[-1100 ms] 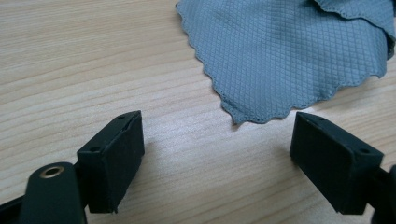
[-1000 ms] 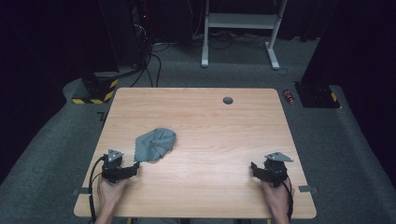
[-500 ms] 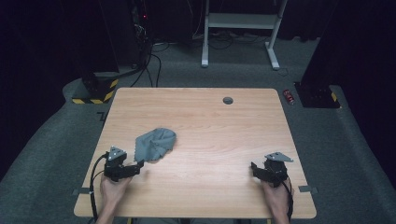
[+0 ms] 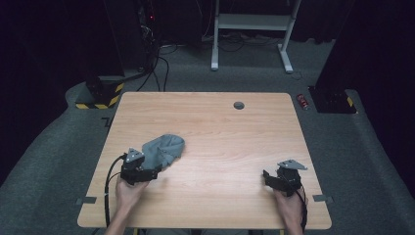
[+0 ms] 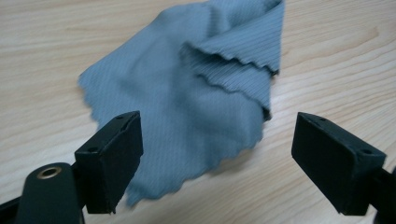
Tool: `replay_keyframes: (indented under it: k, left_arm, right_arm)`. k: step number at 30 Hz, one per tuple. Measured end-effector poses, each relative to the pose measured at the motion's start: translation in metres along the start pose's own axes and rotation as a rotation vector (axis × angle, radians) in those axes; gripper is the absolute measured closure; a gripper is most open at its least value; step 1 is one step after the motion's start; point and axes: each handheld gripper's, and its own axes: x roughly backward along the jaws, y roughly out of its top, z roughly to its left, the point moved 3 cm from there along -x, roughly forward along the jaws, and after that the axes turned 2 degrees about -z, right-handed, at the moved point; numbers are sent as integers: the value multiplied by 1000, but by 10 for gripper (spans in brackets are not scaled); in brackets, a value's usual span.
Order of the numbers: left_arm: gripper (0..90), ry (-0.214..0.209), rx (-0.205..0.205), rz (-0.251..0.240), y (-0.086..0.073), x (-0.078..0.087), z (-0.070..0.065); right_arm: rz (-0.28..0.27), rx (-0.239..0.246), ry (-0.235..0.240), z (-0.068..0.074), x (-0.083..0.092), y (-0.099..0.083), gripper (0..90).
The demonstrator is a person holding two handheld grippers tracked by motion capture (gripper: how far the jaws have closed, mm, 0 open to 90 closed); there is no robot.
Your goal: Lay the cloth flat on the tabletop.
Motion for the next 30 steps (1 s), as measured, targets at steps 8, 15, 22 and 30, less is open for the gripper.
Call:
replay_keyframes:
  k: [8,15,22,30]
  left_arm:
    - [183,3,-22,21,15,-19,-9]
    - [196,26,-4,64,20,-41,-6]
    - [220,74,-38,123,20,-59,-9]
    - [407,107,-37,121,22,-63,-8]
  right_arm:
    - [0,0,0,0,0,0,276]
    - [0,0,0,0,0,0,276]
    - [0,0,0,0,0,0,276]
    - [0,0,0,0,0,0,276]
